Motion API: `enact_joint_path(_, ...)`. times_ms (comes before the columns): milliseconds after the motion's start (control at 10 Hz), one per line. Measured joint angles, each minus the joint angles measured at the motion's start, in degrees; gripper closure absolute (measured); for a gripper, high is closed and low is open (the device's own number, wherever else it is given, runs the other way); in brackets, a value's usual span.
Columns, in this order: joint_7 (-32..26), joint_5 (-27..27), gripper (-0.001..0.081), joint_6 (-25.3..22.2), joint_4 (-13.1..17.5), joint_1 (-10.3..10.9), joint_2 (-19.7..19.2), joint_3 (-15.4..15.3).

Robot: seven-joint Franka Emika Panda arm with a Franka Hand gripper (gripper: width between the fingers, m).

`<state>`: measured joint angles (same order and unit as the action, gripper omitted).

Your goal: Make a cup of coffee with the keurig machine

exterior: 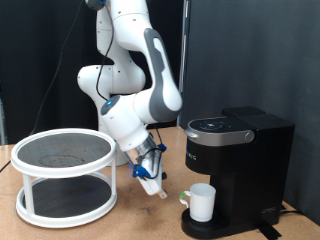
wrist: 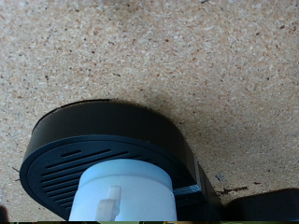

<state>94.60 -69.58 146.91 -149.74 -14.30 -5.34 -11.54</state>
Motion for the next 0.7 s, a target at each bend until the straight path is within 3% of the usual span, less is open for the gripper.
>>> enact_joint_path(100,1.2,1.7,0.0072,0.0,0.0,0.0,-0.2,0.0)
enact_joint_path(300,2.4,3.4,0.0072,-6.8,-0.1,0.0,1.5,0.0)
enact_joint_path(500,1.6,3.4,0.0072,-14.4,-0.6,-0.3,5.6,0.4)
enact_joint_path(700,0.4,2.7,0.0072,-17.3,-1.7,-0.3,10.0,0.5)
